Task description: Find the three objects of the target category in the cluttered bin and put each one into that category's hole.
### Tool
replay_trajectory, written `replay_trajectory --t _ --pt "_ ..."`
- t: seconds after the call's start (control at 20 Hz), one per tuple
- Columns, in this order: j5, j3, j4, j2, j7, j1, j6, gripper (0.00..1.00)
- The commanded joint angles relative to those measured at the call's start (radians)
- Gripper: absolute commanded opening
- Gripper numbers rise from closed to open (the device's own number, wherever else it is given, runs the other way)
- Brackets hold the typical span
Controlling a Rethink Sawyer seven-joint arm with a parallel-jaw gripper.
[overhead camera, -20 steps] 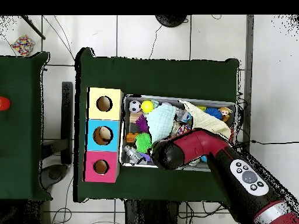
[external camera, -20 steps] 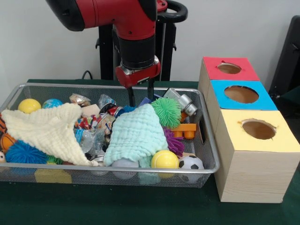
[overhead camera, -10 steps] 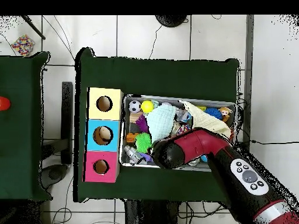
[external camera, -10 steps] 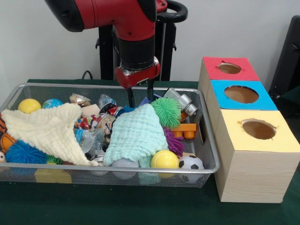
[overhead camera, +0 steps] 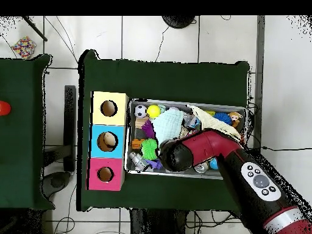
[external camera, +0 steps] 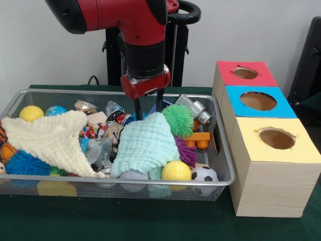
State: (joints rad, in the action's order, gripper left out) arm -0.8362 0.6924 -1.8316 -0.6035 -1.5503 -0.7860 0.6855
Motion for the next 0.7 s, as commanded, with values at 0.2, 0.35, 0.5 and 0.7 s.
replay_trajectory --t 0.2,0.35,0.5,0.7 --pt "-0.051 0.038 0.123 0.006 0.227 0.018 0.030 1.00" --pt "-0.042 0.037 0.118 0.011 0.214 0.013 0.021 1.00" --pt "-0.040 0.041 0.120 0.021 0.223 0.007 0.018 1.00" --pt "-0.045 0.046 0.116 0.016 0.222 0.006 0.003 1.00"
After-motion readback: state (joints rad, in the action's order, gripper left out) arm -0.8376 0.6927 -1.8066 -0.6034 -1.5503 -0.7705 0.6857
